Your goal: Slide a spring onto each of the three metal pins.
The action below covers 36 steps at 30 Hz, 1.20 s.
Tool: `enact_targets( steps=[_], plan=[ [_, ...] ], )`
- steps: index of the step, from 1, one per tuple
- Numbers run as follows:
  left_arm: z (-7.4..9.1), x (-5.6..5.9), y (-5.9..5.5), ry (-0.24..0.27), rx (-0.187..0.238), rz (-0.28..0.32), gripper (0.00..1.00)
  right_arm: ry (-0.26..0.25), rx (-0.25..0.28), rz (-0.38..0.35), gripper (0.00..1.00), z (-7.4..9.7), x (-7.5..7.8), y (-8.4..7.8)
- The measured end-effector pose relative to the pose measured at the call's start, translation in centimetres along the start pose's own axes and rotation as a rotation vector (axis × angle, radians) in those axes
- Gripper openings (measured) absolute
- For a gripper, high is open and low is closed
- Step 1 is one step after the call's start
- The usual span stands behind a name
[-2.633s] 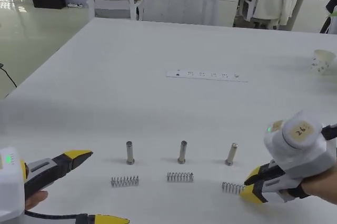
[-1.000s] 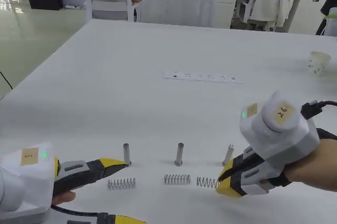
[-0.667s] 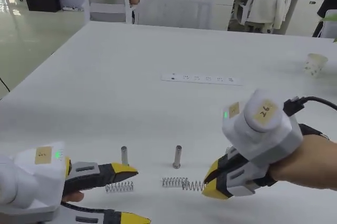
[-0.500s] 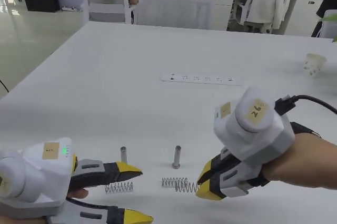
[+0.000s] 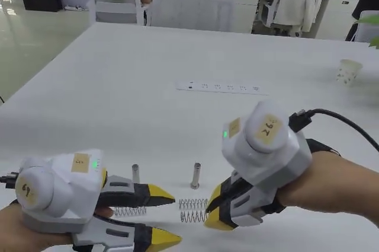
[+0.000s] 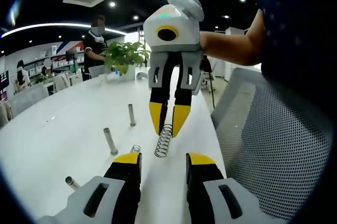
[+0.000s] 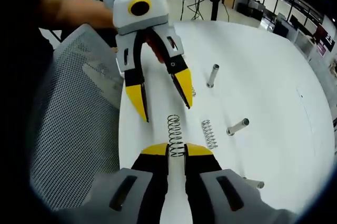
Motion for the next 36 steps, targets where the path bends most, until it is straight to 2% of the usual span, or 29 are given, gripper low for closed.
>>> enact_targets(
  steps=[11,18,31,36],
  plan=[
    [-0.8,0.4,0.1,-0.037,-0.006,-0.027,0.16,0.010,0.009,0.011,0.08,-0.2,-0.5,0.4],
    [-0.9,0.5,0.3,-0.035,0.001,-0.032,0.08,0.017,0.015,0.019,0.09,-0.1,-0.6,0.6],
    [-1.0,0.6,0.3,-0.030,-0.004,-0.052,0.03,0.024,0.022,0.030,0.09,0.0,-0.8,0.8],
    [-1.2,0.9,0.1,-0.046,-0.016,-0.060,0.02,0.028,0.023,0.031,0.09,0.0,-0.8,0.6]
  ],
)
Point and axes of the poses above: the centre of the closed fingertips' face, and the gripper's own axes: z roughly backward along the fingers, x roughly to its right, y roughly out of its top, the point moved 3 cm from there along z, roughly backward along the fingers, and after that the axes turned 6 degrees about z, right-handed, at the moved point
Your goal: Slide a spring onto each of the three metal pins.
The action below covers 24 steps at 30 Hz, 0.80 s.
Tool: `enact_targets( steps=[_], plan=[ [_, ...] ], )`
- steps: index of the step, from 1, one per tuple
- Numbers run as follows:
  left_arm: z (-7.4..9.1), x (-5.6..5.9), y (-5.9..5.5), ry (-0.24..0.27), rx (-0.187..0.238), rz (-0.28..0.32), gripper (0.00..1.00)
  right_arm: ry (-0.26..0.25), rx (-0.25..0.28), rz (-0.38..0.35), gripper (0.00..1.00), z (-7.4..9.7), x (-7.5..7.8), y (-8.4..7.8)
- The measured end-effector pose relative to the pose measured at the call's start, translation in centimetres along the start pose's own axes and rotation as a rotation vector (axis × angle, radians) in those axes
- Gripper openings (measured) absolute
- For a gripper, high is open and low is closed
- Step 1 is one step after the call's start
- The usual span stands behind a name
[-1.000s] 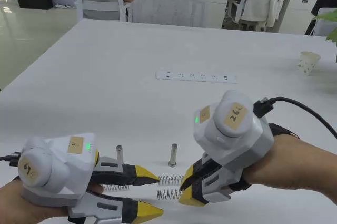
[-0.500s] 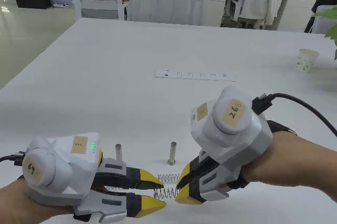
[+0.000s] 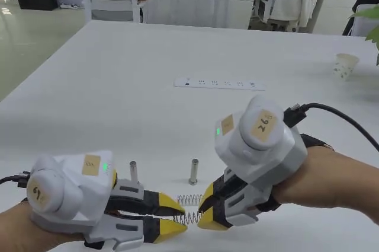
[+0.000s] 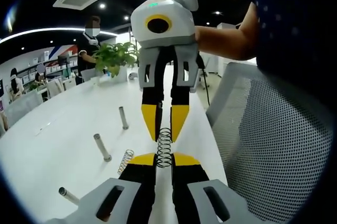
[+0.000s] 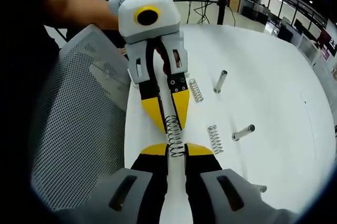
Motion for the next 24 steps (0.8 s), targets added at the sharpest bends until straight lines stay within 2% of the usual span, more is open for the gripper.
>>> enact_targets(
  steps=[9,24],
  plan=[
    [0.1,0.3,0.0,-0.017,-0.003,-0.008,0.02,0.005,0.014,0.004,0.10,0.0,-0.2,0.0],
    [0.2,0.5,1.3,-0.019,0.034,-0.019,0.02,0.020,0.017,-0.016,0.12,-0.6,-0.4,-0.7]
  ],
)
Point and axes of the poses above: the centre of the closed fingertips' face, and the gripper's own axes: z roughly backward along the fingers, x roughly to its right, y roughly out of its top, the point moved 3 cm from there along z, roughly backward along the fingers, and after that the axes turned 6 degrees about z, right-handed, at the moved point
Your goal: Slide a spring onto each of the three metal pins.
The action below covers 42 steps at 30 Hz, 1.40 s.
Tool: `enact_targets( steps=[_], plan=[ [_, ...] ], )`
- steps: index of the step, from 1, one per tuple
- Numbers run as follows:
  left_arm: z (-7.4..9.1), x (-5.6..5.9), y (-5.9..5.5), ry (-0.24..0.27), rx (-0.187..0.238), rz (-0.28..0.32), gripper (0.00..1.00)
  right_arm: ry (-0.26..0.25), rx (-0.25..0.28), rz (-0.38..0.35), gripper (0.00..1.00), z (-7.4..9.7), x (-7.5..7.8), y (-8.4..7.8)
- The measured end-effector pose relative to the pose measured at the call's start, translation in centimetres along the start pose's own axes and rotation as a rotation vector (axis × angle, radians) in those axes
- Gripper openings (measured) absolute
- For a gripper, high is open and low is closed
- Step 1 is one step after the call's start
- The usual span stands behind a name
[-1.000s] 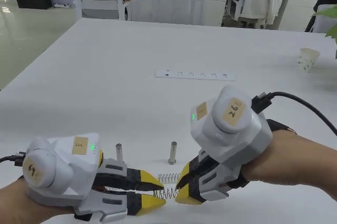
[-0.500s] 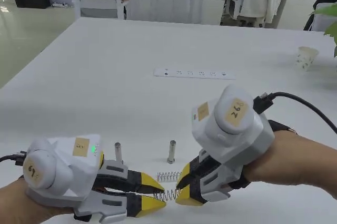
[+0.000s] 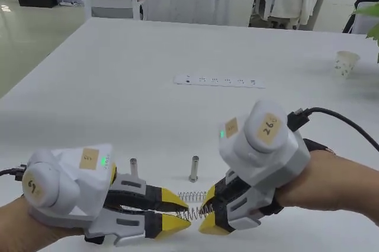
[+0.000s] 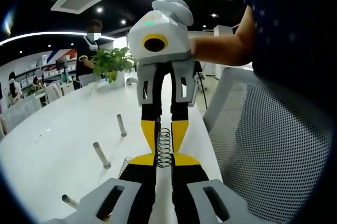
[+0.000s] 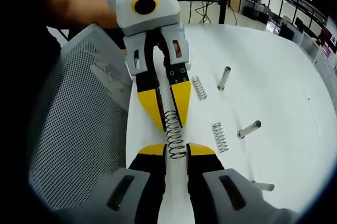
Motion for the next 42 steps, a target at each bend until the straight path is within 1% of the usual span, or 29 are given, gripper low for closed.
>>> enact_targets(
  steps=[2,8,14,17,20,23,30,35,38,42],
  plan=[
    [0.0,0.0,0.2,-0.001,0.005,-0.003,0.02,0.004,-0.002,-0.004,0.12,0.0,0.0,-0.1],
    [-0.1,-0.1,0.0,0.001,0.003,-0.003,0.02,0.002,0.004,-0.001,0.10,0.1,0.0,0.1],
    [-0.1,-0.1,0.1,0.009,0.007,-0.001,0.02,-0.005,0.004,-0.004,0.09,0.4,0.0,0.4],
    [-0.2,-0.2,-0.1,0.015,-0.008,-0.005,0.02,-0.005,0.016,-0.006,0.09,0.8,0.0,0.9],
    [-0.3,-0.1,-0.2,0.014,-0.016,-0.013,0.02,-0.007,0.010,0.004,0.09,0.8,-0.1,1.1],
    [-0.3,0.0,-0.6,0.012,-0.038,-0.023,0.02,-0.010,0.015,0.006,0.09,1.0,-0.2,1.4],
    [-0.4,0.1,-0.6,0.004,-0.038,-0.025,0.02,-0.013,0.019,0.022,0.09,1.2,-0.4,2.2],
    [-0.6,0.2,-0.7,-0.003,-0.040,-0.026,0.02,-0.006,0.023,0.030,0.09,1.1,-0.6,3.0],
    [-0.6,0.3,-0.7,-0.008,-0.041,-0.024,0.02,0.000,0.010,0.034,0.09,1.0,-0.7,3.1],
    [-0.7,0.4,-0.9,-0.012,-0.042,-0.023,0.02,0.006,0.007,0.036,0.08,0.9,-0.8,3.3]
  ],
)
Point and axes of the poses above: the centre of the closed fingertips' face, and the gripper's own axes: z roughly backward along the fingers, x roughly to its right, y roughly out of its top, the point moved 3 cm from there along z, roughly backward along the fingers, and after that the axes turned 6 degrees about z, right-handed, at the moved point
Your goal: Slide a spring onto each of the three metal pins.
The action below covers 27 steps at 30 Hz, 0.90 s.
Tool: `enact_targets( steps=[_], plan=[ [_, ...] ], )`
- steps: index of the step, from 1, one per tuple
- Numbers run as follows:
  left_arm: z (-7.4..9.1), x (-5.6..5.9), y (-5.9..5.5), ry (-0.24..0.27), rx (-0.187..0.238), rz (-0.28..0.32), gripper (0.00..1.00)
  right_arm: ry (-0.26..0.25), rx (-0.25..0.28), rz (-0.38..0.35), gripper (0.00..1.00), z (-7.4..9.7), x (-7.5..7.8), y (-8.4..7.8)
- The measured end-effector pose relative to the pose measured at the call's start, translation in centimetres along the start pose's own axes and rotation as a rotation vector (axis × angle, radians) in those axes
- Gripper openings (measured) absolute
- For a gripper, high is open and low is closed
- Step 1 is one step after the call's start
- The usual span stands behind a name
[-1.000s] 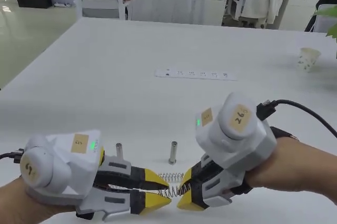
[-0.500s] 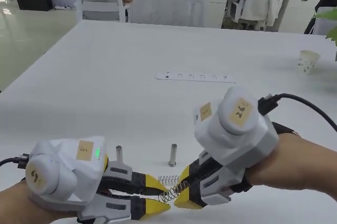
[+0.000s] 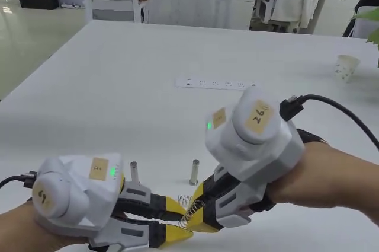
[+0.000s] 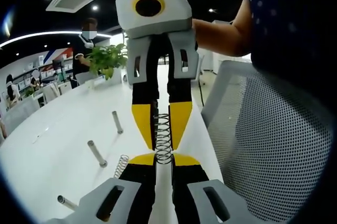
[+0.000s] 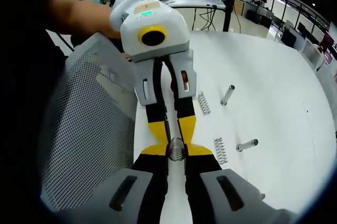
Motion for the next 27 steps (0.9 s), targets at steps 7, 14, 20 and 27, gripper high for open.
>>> enact_targets(
  steps=[7,14,20,27],
  plan=[
    [0.0,0.0,0.0,0.001,0.004,0.005,0.02,0.002,-0.010,0.003,0.08,0.0,0.0,0.0],
    [-0.1,-0.1,-0.2,0.002,-0.001,0.013,0.07,0.001,-0.022,0.005,0.08,0.1,0.2,-0.2],
    [0.2,-0.5,-0.4,0.016,0.003,0.044,0.12,-0.007,-0.034,-0.003,0.08,0.4,0.5,-0.7],
    [1.0,-0.9,-0.9,0.042,-0.003,0.083,0.21,-0.023,-0.051,-0.018,0.08,1.0,1.0,-1.5]
  ],
)
Point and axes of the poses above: the centre of the closed fingertips' face, and the gripper's own axes: z roughly backward along the fingers, x roughly to its right, y roughly out of its top, the point moved 3 cm from there along z, roughly backward along the fingers, and after that the axes turned 6 degrees about z, right-handed, at the moved point
